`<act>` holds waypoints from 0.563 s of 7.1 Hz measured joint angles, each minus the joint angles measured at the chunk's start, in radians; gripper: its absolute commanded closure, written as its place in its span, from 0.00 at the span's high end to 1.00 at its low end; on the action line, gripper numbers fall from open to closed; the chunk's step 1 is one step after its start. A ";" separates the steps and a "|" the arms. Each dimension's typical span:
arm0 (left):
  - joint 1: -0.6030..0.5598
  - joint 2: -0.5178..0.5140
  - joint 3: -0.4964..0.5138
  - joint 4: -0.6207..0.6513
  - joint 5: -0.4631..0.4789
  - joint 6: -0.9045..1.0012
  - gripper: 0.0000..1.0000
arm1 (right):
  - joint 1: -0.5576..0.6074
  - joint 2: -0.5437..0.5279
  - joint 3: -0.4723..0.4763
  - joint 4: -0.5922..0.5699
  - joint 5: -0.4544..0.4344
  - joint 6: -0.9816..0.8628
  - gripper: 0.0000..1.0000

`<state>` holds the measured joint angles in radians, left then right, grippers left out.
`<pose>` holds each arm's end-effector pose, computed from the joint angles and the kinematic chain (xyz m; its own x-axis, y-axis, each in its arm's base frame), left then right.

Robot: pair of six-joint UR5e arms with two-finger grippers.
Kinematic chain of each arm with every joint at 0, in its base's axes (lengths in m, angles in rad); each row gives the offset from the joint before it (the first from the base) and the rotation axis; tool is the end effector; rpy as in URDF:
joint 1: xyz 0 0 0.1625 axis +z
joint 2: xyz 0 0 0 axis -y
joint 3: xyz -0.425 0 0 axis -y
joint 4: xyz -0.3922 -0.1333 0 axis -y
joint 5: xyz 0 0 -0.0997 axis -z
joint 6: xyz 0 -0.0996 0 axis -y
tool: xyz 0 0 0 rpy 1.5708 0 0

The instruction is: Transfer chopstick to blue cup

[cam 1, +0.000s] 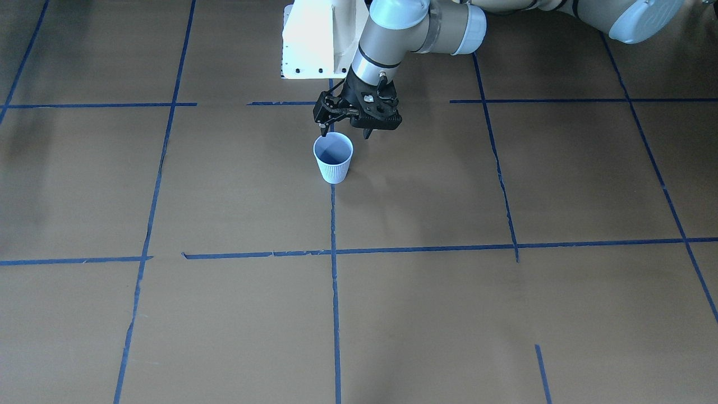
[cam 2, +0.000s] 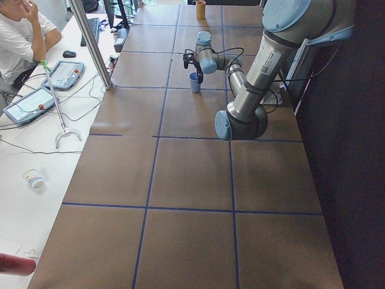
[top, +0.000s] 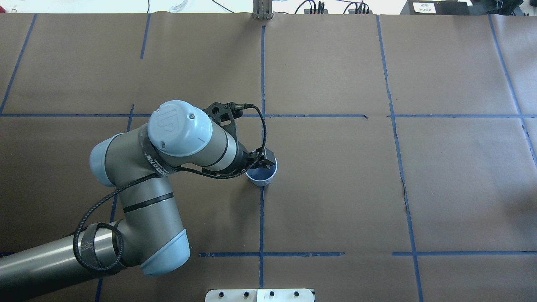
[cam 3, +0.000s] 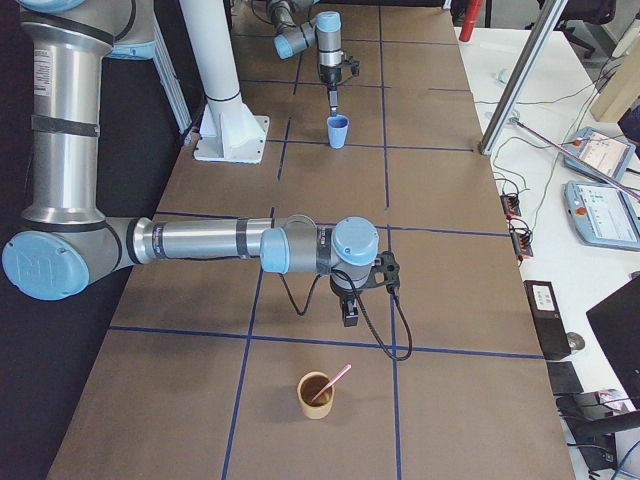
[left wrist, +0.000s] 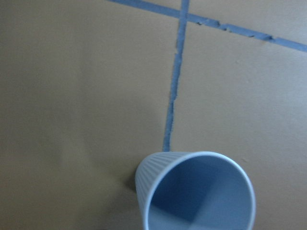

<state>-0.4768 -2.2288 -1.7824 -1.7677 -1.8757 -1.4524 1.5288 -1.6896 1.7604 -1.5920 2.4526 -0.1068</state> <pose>0.5250 -0.3876 0.1577 0.4504 -0.1058 -0.8865 0.1521 0.9875 -0.0406 0.0377 -0.4455 0.6151 0.6255 -0.1709 0.7613 0.1092 0.9853 0.1315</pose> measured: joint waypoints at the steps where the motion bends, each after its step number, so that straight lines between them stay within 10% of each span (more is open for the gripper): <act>1: -0.009 0.028 -0.037 0.000 0.000 0.000 1.00 | 0.001 -0.021 0.009 0.004 0.001 0.003 0.92; 4: -0.028 0.102 -0.147 0.002 0.001 0.000 1.00 | 0.046 -0.089 -0.005 0.090 -0.110 -0.037 0.94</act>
<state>-0.5053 -2.1272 -1.9293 -1.7658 -1.8747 -1.4522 1.5751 -1.7781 1.7550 -1.5023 2.3428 -0.1437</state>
